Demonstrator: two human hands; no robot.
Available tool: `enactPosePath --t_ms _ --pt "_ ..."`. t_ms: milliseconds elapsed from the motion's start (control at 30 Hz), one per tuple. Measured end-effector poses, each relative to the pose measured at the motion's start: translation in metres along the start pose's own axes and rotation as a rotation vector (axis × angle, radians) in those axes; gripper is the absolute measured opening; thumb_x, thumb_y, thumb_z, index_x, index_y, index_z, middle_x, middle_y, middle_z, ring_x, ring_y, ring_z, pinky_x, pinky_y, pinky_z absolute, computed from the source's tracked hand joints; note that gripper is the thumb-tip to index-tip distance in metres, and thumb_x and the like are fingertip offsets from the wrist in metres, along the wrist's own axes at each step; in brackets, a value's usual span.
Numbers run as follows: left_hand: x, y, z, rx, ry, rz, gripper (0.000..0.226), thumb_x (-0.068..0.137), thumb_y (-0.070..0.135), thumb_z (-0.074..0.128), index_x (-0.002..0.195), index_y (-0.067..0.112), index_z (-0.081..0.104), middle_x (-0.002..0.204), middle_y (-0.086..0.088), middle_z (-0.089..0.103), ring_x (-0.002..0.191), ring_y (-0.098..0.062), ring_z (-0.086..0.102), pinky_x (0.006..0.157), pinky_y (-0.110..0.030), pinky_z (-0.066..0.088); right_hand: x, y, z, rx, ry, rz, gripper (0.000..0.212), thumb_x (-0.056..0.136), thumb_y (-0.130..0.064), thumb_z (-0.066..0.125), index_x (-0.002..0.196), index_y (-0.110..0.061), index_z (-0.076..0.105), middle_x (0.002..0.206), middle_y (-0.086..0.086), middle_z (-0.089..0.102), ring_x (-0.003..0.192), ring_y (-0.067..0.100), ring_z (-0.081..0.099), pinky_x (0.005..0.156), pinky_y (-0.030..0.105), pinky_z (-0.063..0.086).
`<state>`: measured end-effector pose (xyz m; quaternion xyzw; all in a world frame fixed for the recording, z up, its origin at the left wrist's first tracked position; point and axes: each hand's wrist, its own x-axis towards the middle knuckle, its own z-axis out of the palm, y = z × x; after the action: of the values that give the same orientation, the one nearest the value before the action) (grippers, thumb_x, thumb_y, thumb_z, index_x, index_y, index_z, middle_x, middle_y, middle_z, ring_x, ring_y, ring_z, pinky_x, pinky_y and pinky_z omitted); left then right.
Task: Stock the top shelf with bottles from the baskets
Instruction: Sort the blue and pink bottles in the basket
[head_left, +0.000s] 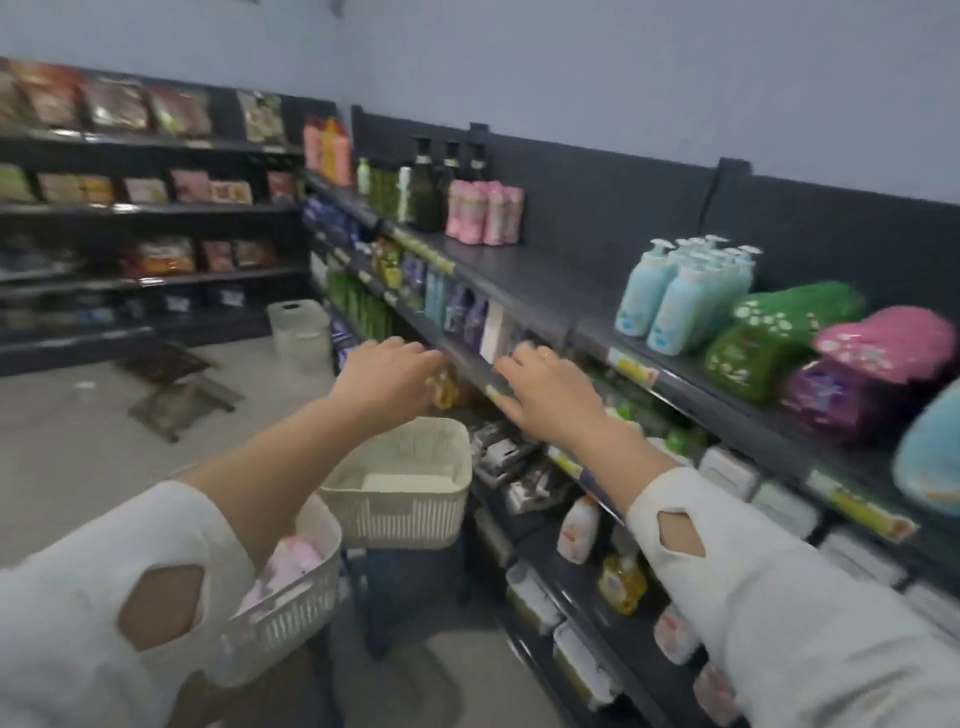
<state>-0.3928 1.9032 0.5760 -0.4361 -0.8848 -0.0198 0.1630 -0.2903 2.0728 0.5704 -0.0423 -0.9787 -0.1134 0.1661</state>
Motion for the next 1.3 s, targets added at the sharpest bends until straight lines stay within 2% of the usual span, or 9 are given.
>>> enactPosePath --t_ms 200,400,667,767,967,1100,1133,1200,1300 --pt "-0.072 -0.131 0.062 -0.006 -0.218 -0.221 0.026 0.094 0.032 0.045 0.117 0.025 0.054 0.123 0.001 0.059 0.116 -0.023 0.052 0.094 -0.033 0.039 0.084 -0.122 0.073 0.144 -0.136 -0.197 0.033 0.092 -0.035 0.050 0.121 -0.018 0.050 0.119 0.006 0.054 0.111 0.028 0.051 0.083 0.040 0.047" --pt "-0.124 -0.217 0.133 -0.021 -0.482 -0.417 0.029 0.091 0.037 0.049 0.117 0.026 0.056 0.124 -0.001 0.058 0.115 -0.023 0.055 0.090 -0.030 0.041 0.154 -0.204 0.149 0.284 -0.344 -0.367 0.038 0.092 -0.029 0.049 0.129 -0.022 0.049 0.128 0.005 0.054 0.115 0.025 0.052 0.090 0.039 0.045" --pt "-0.139 -0.270 0.244 -0.174 -0.712 -0.680 0.031 0.090 0.034 0.049 0.118 0.022 0.057 0.126 -0.005 0.056 0.113 -0.026 0.055 0.088 -0.030 0.044 0.223 -0.284 0.284 0.405 -0.599 -0.556 0.030 0.092 -0.029 0.051 0.121 -0.019 0.054 0.123 0.006 0.056 0.108 0.027 0.055 0.080 0.034 0.046" --pt "-0.141 -0.273 0.282 -0.210 -0.737 -0.719 0.032 0.092 0.034 0.047 0.120 0.020 0.057 0.123 -0.009 0.057 0.110 -0.029 0.057 0.087 -0.032 0.045 0.225 -0.307 0.334 0.414 -0.746 -0.605 0.034 0.092 -0.029 0.050 0.125 -0.018 0.052 0.129 0.007 0.053 0.112 0.030 0.053 0.084 0.036 0.047" --pt "-0.155 -0.280 0.340 -0.267 -0.883 -0.721 0.031 0.094 0.024 0.048 0.124 0.017 0.052 0.128 -0.010 0.054 0.118 -0.028 0.052 0.090 -0.032 0.044 0.203 -0.348 0.404 0.404 -0.933 -0.679 0.036 0.091 -0.031 0.053 0.126 -0.020 0.051 0.126 0.010 0.055 0.112 0.031 0.054 0.091 0.041 0.043" --pt "-0.160 -0.294 0.372 -0.115 -0.921 -0.571 0.035 0.093 0.021 0.049 0.128 0.020 0.051 0.134 -0.008 0.048 0.128 -0.027 0.041 0.103 -0.036 0.035 0.191 -0.372 0.441 0.427 -0.986 -0.642 0.042 0.088 -0.032 0.052 0.130 -0.028 0.049 0.129 0.002 0.056 0.120 0.025 0.052 0.105 0.054 0.029" --pt "-0.160 -0.300 0.376 -0.076 -0.928 -0.520 0.036 0.093 0.020 0.050 0.129 0.020 0.050 0.135 -0.008 0.047 0.130 -0.026 0.039 0.105 -0.036 0.033 0.189 -0.379 0.448 0.448 -0.995 -0.629 0.042 0.089 -0.031 0.051 0.131 -0.027 0.050 0.129 0.001 0.056 0.121 0.024 0.051 0.107 0.051 0.027" --pt "-0.158 -0.309 0.383 -0.018 -0.952 -0.444 0.038 0.092 0.018 0.052 0.130 0.020 0.050 0.135 -0.006 0.048 0.129 -0.026 0.040 0.105 -0.036 0.032 0.182 -0.394 0.462 0.523 -1.067 -0.598 0.040 0.091 -0.022 0.050 0.130 -0.018 0.052 0.124 0.006 0.058 0.115 0.024 0.054 0.093 0.031 0.033" --pt "-0.155 -0.316 0.399 0.014 -1.050 -0.378 0.037 0.094 0.019 0.048 0.131 0.022 0.049 0.135 -0.004 0.049 0.130 -0.026 0.040 0.109 -0.040 0.029 0.173 -0.420 0.481 0.656 -1.136 -0.522 0.028 0.089 -0.010 0.053 0.117 -0.010 0.057 0.099 0.007 0.061 0.098 0.026 0.060 0.072 0.025 0.038"
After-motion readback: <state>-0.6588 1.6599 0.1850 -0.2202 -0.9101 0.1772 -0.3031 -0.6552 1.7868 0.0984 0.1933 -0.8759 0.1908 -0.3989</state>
